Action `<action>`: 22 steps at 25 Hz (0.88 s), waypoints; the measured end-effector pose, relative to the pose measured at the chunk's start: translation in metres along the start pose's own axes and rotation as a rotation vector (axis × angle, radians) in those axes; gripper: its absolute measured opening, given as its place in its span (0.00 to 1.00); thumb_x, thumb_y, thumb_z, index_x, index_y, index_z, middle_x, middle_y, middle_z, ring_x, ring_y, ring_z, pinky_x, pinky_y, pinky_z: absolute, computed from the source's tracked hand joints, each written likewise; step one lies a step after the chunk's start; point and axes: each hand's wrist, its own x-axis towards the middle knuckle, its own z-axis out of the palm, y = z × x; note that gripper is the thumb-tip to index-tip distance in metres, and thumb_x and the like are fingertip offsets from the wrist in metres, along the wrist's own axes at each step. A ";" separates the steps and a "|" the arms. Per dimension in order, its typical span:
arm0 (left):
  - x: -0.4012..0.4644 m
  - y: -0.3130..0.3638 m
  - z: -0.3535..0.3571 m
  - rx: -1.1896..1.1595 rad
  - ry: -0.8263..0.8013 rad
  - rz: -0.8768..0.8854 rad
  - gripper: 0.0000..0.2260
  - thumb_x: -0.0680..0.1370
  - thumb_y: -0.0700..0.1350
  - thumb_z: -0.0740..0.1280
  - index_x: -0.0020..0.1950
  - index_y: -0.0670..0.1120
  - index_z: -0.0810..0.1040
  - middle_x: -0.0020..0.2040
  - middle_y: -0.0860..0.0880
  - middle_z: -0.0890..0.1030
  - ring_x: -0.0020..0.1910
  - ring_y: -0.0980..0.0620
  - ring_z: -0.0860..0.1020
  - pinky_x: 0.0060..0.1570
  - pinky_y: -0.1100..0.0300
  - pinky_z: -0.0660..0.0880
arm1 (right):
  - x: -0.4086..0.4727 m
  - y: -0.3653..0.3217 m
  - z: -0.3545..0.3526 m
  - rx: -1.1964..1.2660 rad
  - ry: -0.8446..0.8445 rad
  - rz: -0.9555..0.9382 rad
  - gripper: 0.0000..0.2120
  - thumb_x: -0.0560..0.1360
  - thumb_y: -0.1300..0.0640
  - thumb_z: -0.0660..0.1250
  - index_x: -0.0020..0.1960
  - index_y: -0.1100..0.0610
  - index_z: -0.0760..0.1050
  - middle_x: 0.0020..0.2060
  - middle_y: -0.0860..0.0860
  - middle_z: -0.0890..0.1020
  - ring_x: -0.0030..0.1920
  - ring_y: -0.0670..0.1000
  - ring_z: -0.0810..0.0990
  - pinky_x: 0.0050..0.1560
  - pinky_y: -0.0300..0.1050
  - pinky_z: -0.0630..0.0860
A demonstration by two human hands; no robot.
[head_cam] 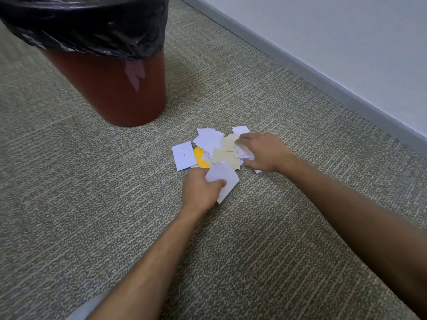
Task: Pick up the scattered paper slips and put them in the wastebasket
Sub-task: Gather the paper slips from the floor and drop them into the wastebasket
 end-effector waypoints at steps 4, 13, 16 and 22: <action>0.007 0.000 -0.013 -0.082 0.038 -0.036 0.06 0.70 0.45 0.75 0.44 0.44 0.83 0.44 0.45 0.84 0.43 0.45 0.81 0.41 0.54 0.77 | -0.010 -0.004 0.002 -0.038 0.187 -0.045 0.13 0.78 0.52 0.59 0.58 0.56 0.75 0.46 0.52 0.80 0.43 0.55 0.79 0.48 0.50 0.76; 0.022 0.003 -0.050 -0.191 0.081 -0.070 0.05 0.71 0.41 0.74 0.40 0.44 0.79 0.35 0.50 0.78 0.31 0.55 0.74 0.26 0.62 0.65 | -0.057 0.013 -0.021 0.461 0.566 0.306 0.13 0.73 0.52 0.62 0.35 0.58 0.67 0.25 0.53 0.70 0.26 0.53 0.66 0.27 0.44 0.56; 0.026 -0.003 -0.057 -0.074 0.036 -0.075 0.09 0.71 0.40 0.74 0.34 0.45 0.75 0.32 0.51 0.75 0.30 0.55 0.73 0.26 0.62 0.64 | -0.056 0.015 -0.019 0.348 0.466 0.312 0.13 0.71 0.49 0.60 0.36 0.58 0.66 0.26 0.52 0.69 0.28 0.55 0.68 0.29 0.44 0.58; 0.036 -0.017 -0.043 -0.013 -0.014 -0.089 0.09 0.69 0.44 0.75 0.46 0.43 0.82 0.45 0.43 0.84 0.45 0.44 0.82 0.46 0.52 0.79 | -0.040 0.009 -0.004 0.283 0.306 0.317 0.15 0.76 0.47 0.63 0.51 0.59 0.72 0.35 0.55 0.76 0.38 0.59 0.76 0.35 0.47 0.67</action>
